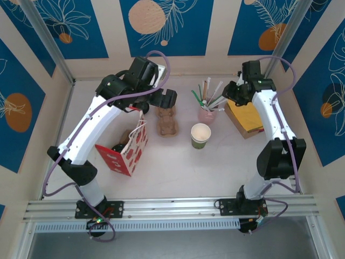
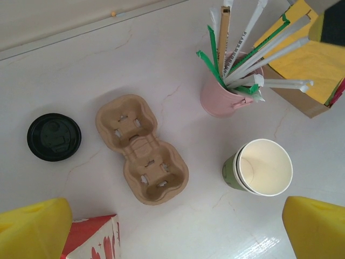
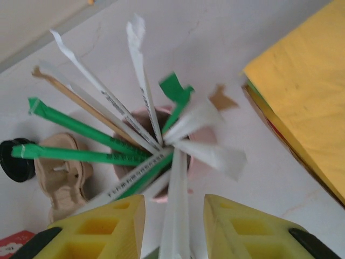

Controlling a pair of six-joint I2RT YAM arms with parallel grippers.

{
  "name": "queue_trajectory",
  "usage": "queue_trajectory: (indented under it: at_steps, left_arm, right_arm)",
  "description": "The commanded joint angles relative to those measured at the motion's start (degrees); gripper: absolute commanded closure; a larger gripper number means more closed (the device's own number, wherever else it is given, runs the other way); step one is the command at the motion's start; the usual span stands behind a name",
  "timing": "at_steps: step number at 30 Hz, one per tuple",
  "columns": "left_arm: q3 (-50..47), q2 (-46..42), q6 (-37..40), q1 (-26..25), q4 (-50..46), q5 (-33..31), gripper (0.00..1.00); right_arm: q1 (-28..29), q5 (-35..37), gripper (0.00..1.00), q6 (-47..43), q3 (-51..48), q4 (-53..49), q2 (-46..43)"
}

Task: Pack the takeout coffee

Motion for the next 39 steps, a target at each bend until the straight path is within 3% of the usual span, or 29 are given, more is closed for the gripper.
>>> queue_trajectory:
  at_steps: [1, 11, 31, 34, 39]
  left_arm:
    - [-0.47, -0.76, 0.58, 1.01, 1.00, 0.92, 0.00]
    - [-0.45, -0.61, 0.18, 2.27, 1.18, 1.63, 0.00]
    - [-1.18, -1.22, 0.00, 3.41, 1.50, 3.03, 0.00]
    - [-1.26, -1.30, 0.01, 3.57, 1.53, 3.21, 0.00]
    - [-1.35, -1.37, -0.05, 3.57, 1.61, 3.38, 0.00]
  right_arm:
    - [0.94, -1.63, 0.66, -1.62, 5.21, -0.77, 2.73]
    - [1.49, 5.97, 0.68, -3.32, 18.58, -8.12, 13.79]
    - [3.42, 12.12, 0.69, -5.82, 21.82, -10.12, 19.10]
    - [3.46, 13.21, 0.77, -6.44, 22.51, -10.21, 19.47]
    - [3.82, 14.42, 0.98, -6.88, 23.92, -10.89, 19.53]
